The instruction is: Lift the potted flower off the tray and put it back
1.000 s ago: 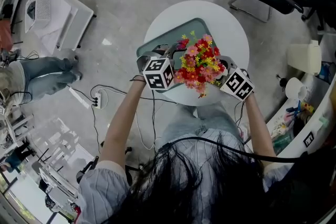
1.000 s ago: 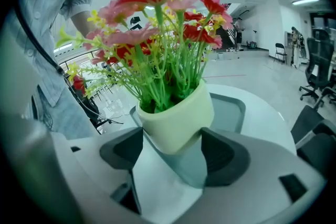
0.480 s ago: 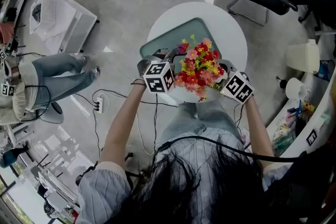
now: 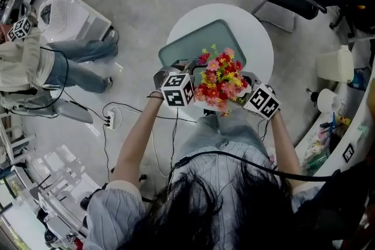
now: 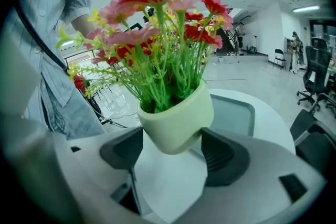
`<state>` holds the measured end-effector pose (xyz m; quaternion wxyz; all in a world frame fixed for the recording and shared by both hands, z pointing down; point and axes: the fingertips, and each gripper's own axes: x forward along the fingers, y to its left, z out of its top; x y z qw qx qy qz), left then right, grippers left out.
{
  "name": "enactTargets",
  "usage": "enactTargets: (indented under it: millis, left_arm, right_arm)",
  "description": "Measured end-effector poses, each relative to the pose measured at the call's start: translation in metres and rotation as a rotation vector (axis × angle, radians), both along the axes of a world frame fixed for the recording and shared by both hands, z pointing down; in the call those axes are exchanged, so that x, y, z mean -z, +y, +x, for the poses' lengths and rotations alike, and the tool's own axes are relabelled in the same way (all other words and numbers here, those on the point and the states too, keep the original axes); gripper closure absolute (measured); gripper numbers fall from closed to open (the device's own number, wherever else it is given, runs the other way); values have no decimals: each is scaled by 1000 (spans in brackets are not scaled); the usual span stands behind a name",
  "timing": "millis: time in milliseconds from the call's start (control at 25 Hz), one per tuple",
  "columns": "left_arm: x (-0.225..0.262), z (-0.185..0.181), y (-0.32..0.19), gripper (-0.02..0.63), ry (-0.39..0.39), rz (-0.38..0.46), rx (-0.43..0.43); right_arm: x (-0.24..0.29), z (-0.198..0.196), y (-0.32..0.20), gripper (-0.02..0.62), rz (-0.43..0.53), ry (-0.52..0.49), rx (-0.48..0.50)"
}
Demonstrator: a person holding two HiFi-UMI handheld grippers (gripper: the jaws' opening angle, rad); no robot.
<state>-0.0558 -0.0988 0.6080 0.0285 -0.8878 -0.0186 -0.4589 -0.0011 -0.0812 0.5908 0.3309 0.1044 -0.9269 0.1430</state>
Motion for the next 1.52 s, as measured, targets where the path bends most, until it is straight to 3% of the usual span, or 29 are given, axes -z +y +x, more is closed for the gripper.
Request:
enactTargets:
  millis: [720,1520]
  left_arm:
    - [-5,-7,54,250,-26,-1,29]
    - [-19,-17,56,250,-73,22,45]
  right_arm:
    - [-7,-5,52,256,10,22,25]
    - [-13,-15,59,256,-9,46,29]
